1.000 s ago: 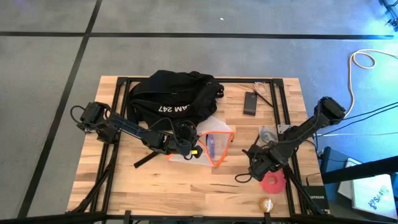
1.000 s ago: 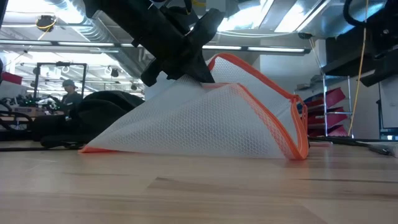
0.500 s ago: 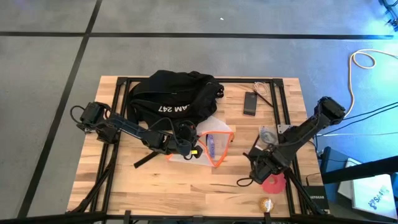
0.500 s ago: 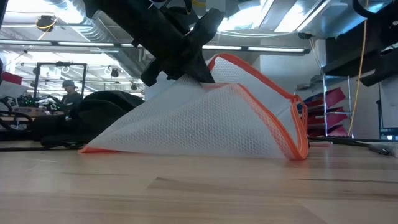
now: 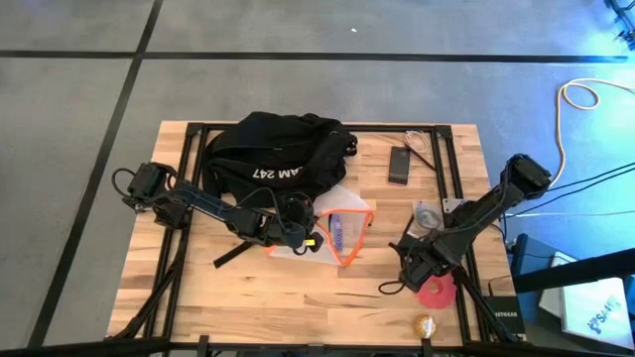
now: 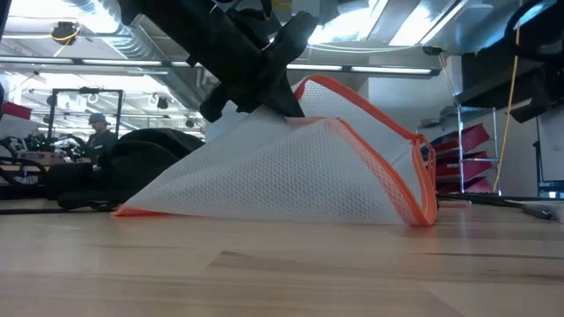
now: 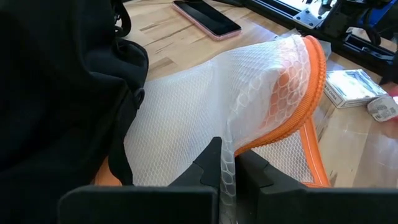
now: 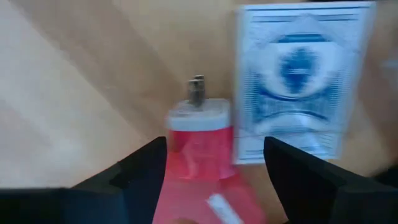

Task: Unpack backpack
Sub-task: Put the pink charger adapter into the zipper pouch

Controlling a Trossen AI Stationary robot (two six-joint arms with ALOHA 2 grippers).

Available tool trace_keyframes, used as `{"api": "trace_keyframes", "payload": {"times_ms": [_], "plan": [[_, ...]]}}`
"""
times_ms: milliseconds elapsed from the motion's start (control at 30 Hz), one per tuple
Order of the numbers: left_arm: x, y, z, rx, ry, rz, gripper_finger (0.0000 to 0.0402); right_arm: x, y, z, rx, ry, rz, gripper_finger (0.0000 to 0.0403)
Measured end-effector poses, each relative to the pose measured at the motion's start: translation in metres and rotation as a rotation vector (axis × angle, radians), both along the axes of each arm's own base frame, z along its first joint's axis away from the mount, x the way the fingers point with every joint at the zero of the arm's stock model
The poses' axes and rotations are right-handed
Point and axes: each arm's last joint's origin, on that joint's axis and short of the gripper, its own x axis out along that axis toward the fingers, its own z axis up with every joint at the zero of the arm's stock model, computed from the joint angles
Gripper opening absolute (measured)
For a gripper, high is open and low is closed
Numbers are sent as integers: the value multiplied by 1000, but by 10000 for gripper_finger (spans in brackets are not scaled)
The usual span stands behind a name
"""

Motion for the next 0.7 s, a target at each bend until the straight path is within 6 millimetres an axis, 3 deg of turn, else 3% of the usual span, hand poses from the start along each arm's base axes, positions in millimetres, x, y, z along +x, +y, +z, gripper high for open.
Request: {"api": "trace_keyframes", "payload": {"times_ms": [467, 700], "plan": [[0, 0, 0, 0, 0, 0, 0, 3, 4, -5, 82, -34, 41, 193], [0, 0, 0, 0, -1, 0, 0, 5, 5, -7, 84, -34, 52, 186]]}}
